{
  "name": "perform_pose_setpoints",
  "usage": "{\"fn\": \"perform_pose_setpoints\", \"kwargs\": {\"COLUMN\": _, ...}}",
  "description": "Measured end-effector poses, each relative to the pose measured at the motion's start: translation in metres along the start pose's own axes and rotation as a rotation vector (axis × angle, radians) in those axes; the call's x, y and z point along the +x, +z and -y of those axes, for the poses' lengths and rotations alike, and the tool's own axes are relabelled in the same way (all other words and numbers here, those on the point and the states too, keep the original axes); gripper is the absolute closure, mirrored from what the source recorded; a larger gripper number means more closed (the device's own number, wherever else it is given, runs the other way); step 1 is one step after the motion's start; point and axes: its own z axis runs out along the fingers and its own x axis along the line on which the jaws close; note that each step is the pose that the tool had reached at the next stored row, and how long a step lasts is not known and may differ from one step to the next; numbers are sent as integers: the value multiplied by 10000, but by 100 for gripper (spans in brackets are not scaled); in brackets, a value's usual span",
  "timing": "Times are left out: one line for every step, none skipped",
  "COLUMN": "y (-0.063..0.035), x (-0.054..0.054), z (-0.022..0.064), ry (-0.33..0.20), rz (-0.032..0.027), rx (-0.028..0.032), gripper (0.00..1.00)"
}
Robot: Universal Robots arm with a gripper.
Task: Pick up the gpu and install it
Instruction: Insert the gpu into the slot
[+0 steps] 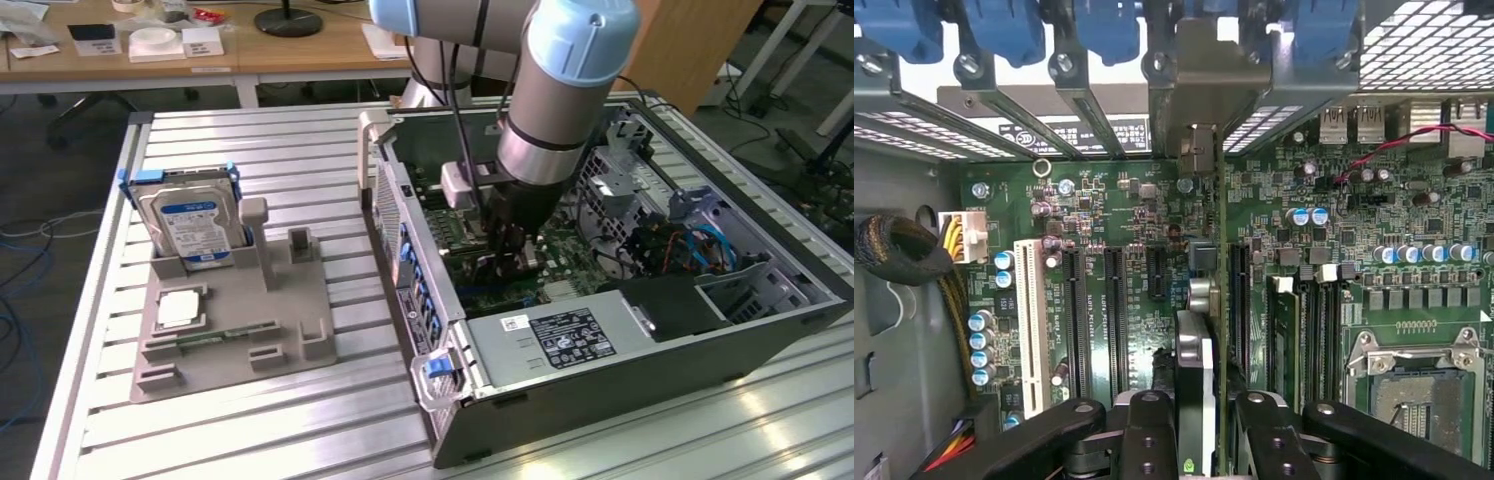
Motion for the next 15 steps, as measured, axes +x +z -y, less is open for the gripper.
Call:
{"fn": "perform_pose_setpoints", "kwargs": {"y": 6, "x": 1, "z": 0, "ry": 0, "rz": 0, "rx": 1, "gripper": 72}}
{"fn": "perform_pose_setpoints", "kwargs": {"y": 12, "x": 1, "z": 0, "ry": 0, "rz": 0, "rx": 0, "gripper": 72}}
{"fn": "perform_pose_setpoints", "kwargs": {"y": 15, "x": 2, "z": 0, "ry": 0, "rz": -1, "rx": -1, "gripper": 72}}
{"fn": "perform_pose_setpoints", "kwargs": {"y": 19, "x": 2, "z": 0, "ry": 0, "rz": -3, "rx": -2, "gripper": 72}}
{"fn": "perform_pose_setpoints", "kwargs": {"y": 20, "x": 2, "z": -1, "ry": 0, "rz": -4, "rx": -2, "gripper": 72}}
{"fn": "perform_pose_setpoints", "kwargs": {"y": 21, "x": 2, "z": 0, "ry": 0, "rz": -3, "rx": -1, "gripper": 72}}
{"fn": "perform_pose_setpoints", "kwargs": {"y": 22, "x": 2, "z": -1, "ry": 0, "rz": -2, "rx": -1, "gripper": 72}}
{"fn": "perform_pose_setpoints", "kwargs": {"y": 23, "x": 1, "z": -2, "ry": 1, "rz": 0, "rx": 0, "gripper": 72}}
{"fn": "perform_pose_setpoints", "kwargs": {"y": 23, "x": 1, "z": -4, "ry": 1, "rz": 0, "rx": 1, "gripper": 72}}
{"fn": "perform_pose_setpoints", "kwargs": {"y": 23, "x": 1, "z": -7, "ry": 1, "rz": 1, "rx": 3, "gripper": 72}}
{"fn": "perform_pose_setpoints", "kwargs": {"y": 24, "x": 1, "z": -10, "ry": 0, "rz": 2, "rx": 4, "gripper": 72}}
{"fn": "perform_pose_setpoints", "kwargs": {"y": 24, "x": 2, "z": -14, "ry": -2, "rz": 3, "rx": 8, "gripper": 72}}
{"fn": "perform_pose_setpoints", "kwargs": {"y": 24, "x": 2, "z": -18, "ry": -2, "rz": 2, "rx": 11, "gripper": 72}}
{"fn": "perform_pose_setpoints", "kwargs": {"y": 25, "x": 2, "z": -22, "ry": -4, "rz": 3, "rx": 16, "gripper": 72}}
{"fn": "perform_pose_setpoints", "kwargs": {"y": 27, "x": 3, "z": -25, "ry": -4, "rz": 2, "rx": 19, "gripper": 72}}
